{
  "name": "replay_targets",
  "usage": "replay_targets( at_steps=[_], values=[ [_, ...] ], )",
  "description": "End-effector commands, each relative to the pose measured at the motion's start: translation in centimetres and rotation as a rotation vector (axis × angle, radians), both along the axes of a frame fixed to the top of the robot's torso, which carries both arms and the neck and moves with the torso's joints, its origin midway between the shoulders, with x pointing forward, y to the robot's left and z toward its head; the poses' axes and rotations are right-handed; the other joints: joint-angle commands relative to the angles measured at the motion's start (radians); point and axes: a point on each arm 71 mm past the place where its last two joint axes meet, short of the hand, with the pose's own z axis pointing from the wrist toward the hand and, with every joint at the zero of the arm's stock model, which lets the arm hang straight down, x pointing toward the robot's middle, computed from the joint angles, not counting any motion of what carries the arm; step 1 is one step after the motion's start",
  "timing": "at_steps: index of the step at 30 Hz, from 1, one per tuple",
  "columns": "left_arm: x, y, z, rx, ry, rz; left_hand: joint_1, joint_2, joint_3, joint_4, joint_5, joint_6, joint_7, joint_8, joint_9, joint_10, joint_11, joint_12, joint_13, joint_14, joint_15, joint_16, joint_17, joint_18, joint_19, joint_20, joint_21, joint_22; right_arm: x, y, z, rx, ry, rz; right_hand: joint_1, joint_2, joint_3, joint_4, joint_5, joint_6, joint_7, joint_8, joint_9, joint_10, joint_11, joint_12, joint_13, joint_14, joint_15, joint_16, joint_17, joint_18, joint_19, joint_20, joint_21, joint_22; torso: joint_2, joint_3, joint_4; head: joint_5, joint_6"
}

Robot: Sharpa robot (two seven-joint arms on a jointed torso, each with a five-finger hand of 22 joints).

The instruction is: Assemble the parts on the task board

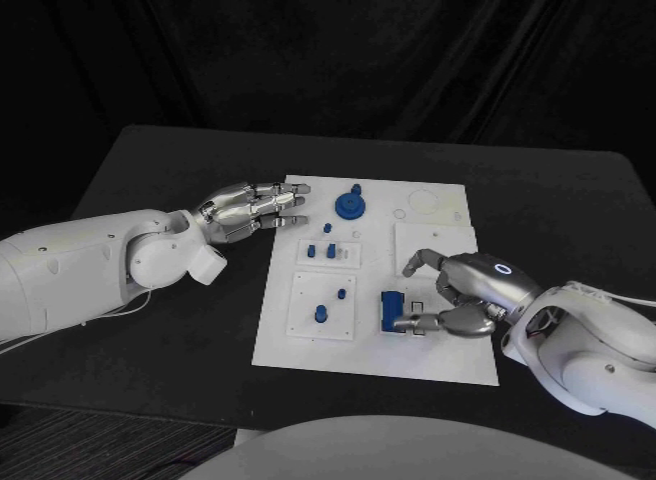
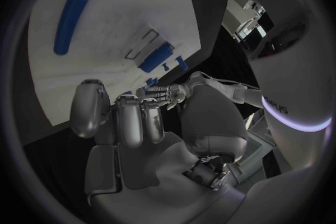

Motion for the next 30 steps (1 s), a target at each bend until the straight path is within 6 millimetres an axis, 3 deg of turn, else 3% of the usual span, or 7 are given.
replay_targets(
  at_steps=[1,5,9,11,19,26,30],
  values=[
    [-0.1,-0.1,0.1,-0.014,-0.005,-0.005,-0.003,0.005,0.003,0.003,0.0,0.002,0.002,0.006,0.001,0.008,0.001,0.004,0.001,0.003,0.007,0.005,0.001,0.019,0.007,0.003,0.007,0.0,1.1,-1.2,1.9,0.195,0.082,-0.11,0.006,0.054,0.009,-0.005,0.039,0.033,0.007,0.044,0.021,0.106,0.003,0.003,0.263,0.076,0.001,0.01,0.145,0.001,0.015,-0.002,0.027,0.18,0.0,-0.0008,-0.0014,0.002,0.0],
    [-0.1,-0.1,0.1,-0.013,-0.006,-0.002,-0.003,0.005,0.003,0.003,0.0,0.002,0.002,0.006,0.001,0.008,0.001,0.004,0.001,0.003,0.007,0.005,0.001,0.019,0.007,0.003,0.007,0.0,2.4,-2.8,4.4,0.191,0.058,-0.166,0.057,0.078,-0.001,-0.008,0.121,0.087,-0.009,0.112,0.063,0.106,-0.009,0.003,0.263,0.088,-0.009,0.033,0.19,-0.011,0.041,-0.01,0.091,0.196,-0.001,-0.0018,-0.0008,-0.001,0.0],
    [0.0,-0.3,0.0,-0.013,-0.008,-0.003,-0.003,0.005,0.003,0.003,0.0,0.005,0.002,0.007,0.002,0.01,0.001,0.006,0.002,0.004,0.008,0.006,0.001,0.019,0.008,0.003,0.007,0.001,3.3,-4.3,5.7,0.12,0.065,-0.218,0.152,0.099,0.008,-0.02,0.342,0.19,-0.039,0.18,0.124,0.106,-0.032,0.003,0.263,0.094,-0.028,0.047,0.216,-0.022,0.061,-0.028,0.148,0.211,-0.001,-0.0019,0.0031,-0.008,0.0],
    [0.0,-0.4,0.1,-0.015,-0.009,-0.004,-0.003,0.005,0.003,0.003,0.0,0.005,0.002,0.007,0.002,0.01,0.001,0.006,0.002,0.004,0.008,0.006,0.001,0.019,0.008,0.003,0.007,0.001,3.6,-5.0,5.5,0.044,0.116,-0.246,0.167,0.102,0.007,-0.012,0.37,0.238,-0.049,0.189,0.146,0.106,-0.039,0.003,0.263,0.093,-0.033,0.044,0.21,-0.023,0.062,-0.033,0.153,0.212,0.0,-0.0012,0.0024,-0.011,0.0],
    [-0.2,-1.0,0.7,-0.075,-0.06,0.006,0.006,0.007,0.012,-0.003,0.01,0.048,0.011,0.025,0.006,0.045,0.015,0.032,0.008,0.025,0.002,0.024,0.006,0.021,0.017,-0.001,0.013,0.006,4.2,-6.4,3.9,-0.209,0.294,-0.319,0.239,0.107,0.003,-0.02,0.384,0.576,-0.1,-0.043,0.166,0.106,-0.078,0.003,0.263,0.083,-0.068,0.018,0.16,-0.015,0.046,-0.07,0.124,0.201,-0.001,-0.0023,0.0029,-0.029,0.0],
    [-0.2,-0.9,1.2,-0.121,-0.118,0.042,0.021,-0.001,0.024,-0.009,0.06,0.096,0.007,0.04,0.007,0.097,0.015,0.065,0.015,0.053,-0.023,0.048,0.012,0.022,0.018,-0.024,0.015,0.0,4.4,-6.9,3.3,-0.322,0.342,-0.347,0.241,0.11,-0.006,-0.017,0.107,0.783,-0.091,-0.377,0.115,0.106,-0.075,0.003,0.263,0.07,-0.067,-0.023,0.085,-0.008,0.034,-0.068,0.089,0.19,0.002,-0.0018,-0.0005,-0.039,0.0],
    [-0.2,-0.8,1.5,-0.138,-0.147,0.064,0.027,-0.006,0.03,-0.011,0.099,0.107,0.003,0.041,0.007,0.111,0.01,0.072,0.017,0.06,-0.031,0.053,0.013,0.022,0.019,-0.033,0.017,-0.003,4.5,-7.0,3.1,-0.351,0.356,-0.349,0.231,0.11,-0.003,-0.019,0.101,0.856,-0.1,-0.452,0.108,0.106,-0.077,0.003,0.263,0.071,-0.074,-0.024,0.082,-0.008,0.036,-0.072,0.09,0.191,0.003,-0.0002,0.0015,-0.042,0.0]
  ],
)
